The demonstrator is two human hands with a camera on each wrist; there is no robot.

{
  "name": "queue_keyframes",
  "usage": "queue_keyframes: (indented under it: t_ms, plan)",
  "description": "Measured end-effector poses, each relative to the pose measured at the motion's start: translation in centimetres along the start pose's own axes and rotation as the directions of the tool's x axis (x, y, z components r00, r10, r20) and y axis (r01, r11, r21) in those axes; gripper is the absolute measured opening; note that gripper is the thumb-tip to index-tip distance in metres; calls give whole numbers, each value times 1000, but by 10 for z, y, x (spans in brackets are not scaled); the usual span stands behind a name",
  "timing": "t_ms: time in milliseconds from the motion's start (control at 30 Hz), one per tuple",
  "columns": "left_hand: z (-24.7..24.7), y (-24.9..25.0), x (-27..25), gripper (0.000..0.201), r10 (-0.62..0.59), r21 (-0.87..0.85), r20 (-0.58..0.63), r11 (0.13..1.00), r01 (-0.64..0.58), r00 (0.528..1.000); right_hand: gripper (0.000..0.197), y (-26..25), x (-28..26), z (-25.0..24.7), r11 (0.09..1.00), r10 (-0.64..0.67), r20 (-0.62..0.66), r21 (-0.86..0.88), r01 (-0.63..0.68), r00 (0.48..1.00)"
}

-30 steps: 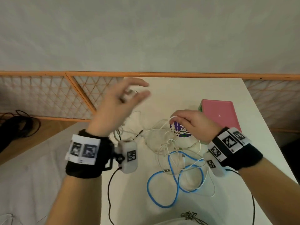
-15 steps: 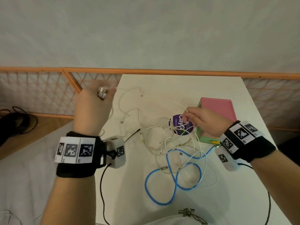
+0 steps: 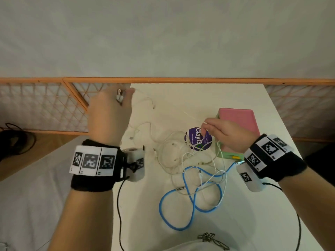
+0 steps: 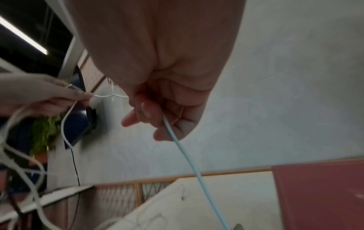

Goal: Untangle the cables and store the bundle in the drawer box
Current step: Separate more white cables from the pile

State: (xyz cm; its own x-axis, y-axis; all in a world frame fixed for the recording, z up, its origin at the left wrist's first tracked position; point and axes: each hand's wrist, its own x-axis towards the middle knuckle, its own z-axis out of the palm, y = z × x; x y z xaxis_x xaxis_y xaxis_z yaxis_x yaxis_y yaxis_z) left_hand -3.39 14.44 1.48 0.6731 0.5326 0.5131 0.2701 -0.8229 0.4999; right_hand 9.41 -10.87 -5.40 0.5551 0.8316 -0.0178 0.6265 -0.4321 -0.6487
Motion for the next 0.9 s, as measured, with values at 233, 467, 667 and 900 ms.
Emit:
queue_keyframes:
  t_ms: [233,467,667,900]
  plan:
    - [27,46,-33,33,375,-146,512,925,-352,773,23,-32,13,4,983,-167,-68,62,171,984]
    - [1,9,-3,32,173,-27,-33,984,-174,984,31,-1,1,13,991,-62,-5,117,62,998]
    - [21,38,-26,53,376,-109,461,923,-369,804,41,-13,2,19,986,-94,-38,132,98,995]
    - [48,30,-33,33,333,-99,390,942,-320,859,33,-2,-9,8,997,-81,-1,3,81,997]
